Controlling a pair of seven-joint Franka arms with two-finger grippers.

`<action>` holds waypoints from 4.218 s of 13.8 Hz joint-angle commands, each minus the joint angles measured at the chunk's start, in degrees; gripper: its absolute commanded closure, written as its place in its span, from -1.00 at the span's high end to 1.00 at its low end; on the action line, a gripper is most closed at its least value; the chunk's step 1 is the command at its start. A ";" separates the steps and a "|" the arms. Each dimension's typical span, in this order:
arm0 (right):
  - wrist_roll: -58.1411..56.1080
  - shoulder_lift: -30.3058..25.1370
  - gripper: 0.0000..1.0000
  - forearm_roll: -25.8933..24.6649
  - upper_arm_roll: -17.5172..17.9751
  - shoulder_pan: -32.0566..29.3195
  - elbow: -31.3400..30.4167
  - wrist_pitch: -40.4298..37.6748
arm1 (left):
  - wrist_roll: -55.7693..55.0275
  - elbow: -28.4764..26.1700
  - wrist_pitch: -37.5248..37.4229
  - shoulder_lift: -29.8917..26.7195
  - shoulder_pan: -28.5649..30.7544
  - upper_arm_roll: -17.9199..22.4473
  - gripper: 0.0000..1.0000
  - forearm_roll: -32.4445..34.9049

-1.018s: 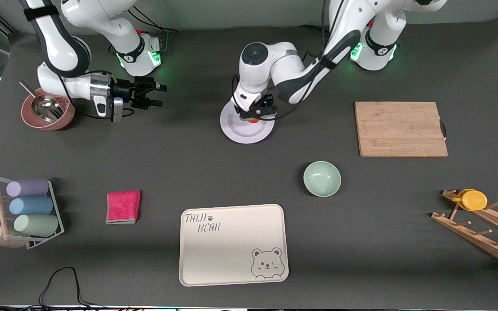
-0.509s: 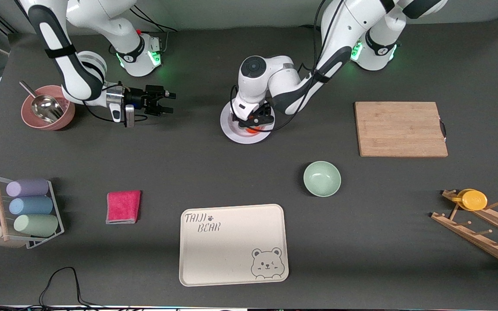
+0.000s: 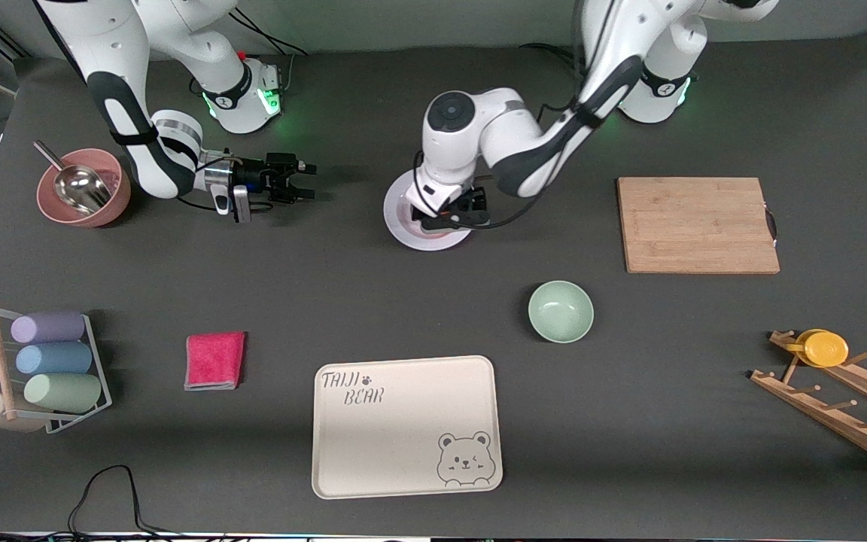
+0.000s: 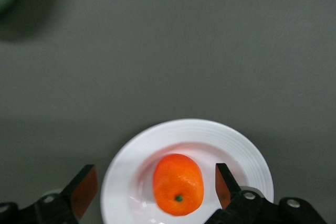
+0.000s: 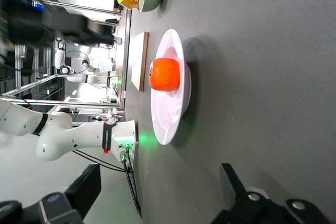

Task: Place orange and plate with both arms
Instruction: 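Lower the orange onto the plate, open the left gripper, withdraw, then reach the right gripper to the white plate's rim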

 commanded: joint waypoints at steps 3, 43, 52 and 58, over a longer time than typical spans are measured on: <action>-4.86 3.87 1.00 3.92 -0.11 -0.15 -1.40 -4.10 | 35.98 -1.77 -12.56 -18.70 11.84 4.11 1.00 -19.82; -4.69 16.71 -0.27 35.83 20.27 5.65 11.70 0.03 | 69.27 7.81 -40.98 -31.56 19.16 32.68 1.00 -12.64; -4.60 16.62 -1.00 39.26 23.18 5.56 13.19 1.27 | 69.36 7.81 -41.59 -31.74 19.16 32.94 1.00 -13.08; 8.03 5.66 -1.00 38.20 23.00 3.54 12.49 0.82 | 69.36 7.90 -41.59 -31.83 19.16 32.94 1.00 -13.08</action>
